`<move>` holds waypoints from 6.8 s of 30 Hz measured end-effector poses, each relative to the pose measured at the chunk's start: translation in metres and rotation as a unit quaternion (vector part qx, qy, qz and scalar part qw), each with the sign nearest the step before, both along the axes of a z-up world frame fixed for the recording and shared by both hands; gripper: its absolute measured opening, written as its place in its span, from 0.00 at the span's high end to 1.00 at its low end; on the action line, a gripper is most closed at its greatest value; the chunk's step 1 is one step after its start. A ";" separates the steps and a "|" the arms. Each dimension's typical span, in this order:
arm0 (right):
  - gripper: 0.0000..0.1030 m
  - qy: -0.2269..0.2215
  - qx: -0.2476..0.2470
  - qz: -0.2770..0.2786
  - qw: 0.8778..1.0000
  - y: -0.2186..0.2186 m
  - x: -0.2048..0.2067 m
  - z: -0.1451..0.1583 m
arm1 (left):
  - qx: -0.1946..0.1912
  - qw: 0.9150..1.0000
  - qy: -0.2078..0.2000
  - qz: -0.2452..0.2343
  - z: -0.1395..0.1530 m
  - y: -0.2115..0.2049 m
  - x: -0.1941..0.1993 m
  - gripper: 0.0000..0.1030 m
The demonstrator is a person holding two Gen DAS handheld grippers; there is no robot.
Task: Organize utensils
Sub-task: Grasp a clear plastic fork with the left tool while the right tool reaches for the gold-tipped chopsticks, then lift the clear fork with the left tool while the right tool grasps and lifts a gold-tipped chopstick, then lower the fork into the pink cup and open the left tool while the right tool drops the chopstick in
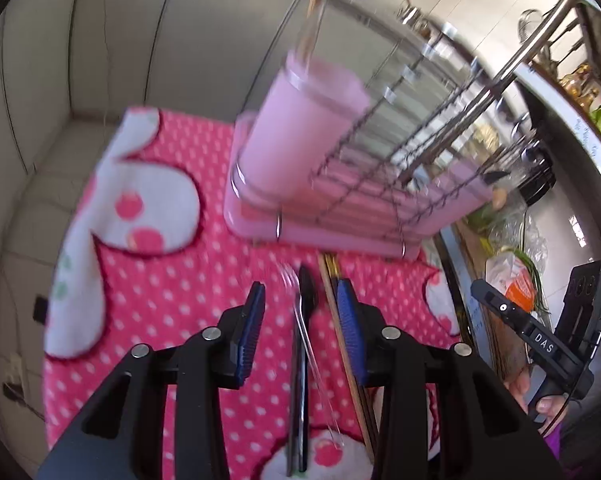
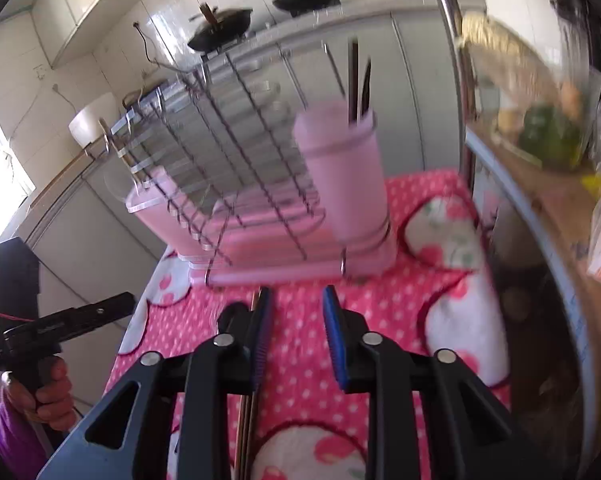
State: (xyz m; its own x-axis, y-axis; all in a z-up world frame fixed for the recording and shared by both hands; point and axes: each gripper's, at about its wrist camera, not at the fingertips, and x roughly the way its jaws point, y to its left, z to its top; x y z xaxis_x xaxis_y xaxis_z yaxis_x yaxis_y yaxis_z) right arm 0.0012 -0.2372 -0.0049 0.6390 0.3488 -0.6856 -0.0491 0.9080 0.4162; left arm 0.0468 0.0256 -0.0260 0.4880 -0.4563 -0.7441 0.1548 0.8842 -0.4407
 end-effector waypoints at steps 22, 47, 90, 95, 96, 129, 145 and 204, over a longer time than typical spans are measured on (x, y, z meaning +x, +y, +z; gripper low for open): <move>0.90 0.088 0.029 0.047 0.995 0.029 0.030 -0.057 | -0.022 0.994 0.110 -0.003 -0.073 -0.027 0.059 0.98; 0.87 0.163 0.044 0.036 0.985 0.073 0.084 -0.094 | 0.094 0.988 0.125 0.002 -0.064 0.041 0.040 0.98; 0.93 0.197 0.007 0.032 0.980 0.031 0.065 -0.084 | 0.095 0.981 0.166 -0.019 -0.074 0.045 0.058 0.97; 0.93 0.127 0.023 0.016 0.992 0.015 0.042 -0.053 | 0.076 0.991 0.112 -0.012 -0.045 0.049 0.038 0.97; 0.93 0.111 0.023 0.013 0.993 0.012 0.036 -0.044 | 0.068 0.993 0.093 -0.009 -0.035 0.051 0.033 0.97; 0.94 -0.345 -0.038 -0.146 0.926 -0.045 0.042 0.196 | -0.035 0.932 -0.338 0.130 0.194 0.017 0.039 0.97; 0.94 -0.375 -0.074 -0.172 0.908 -0.054 0.080 0.181 | 0.003 0.894 -0.419 0.160 0.196 -0.002 0.063 0.97; 0.94 -0.245 -0.033 -0.143 0.958 -0.057 0.050 0.093 | 0.023 0.943 -0.307 0.129 0.078 0.013 0.049 0.97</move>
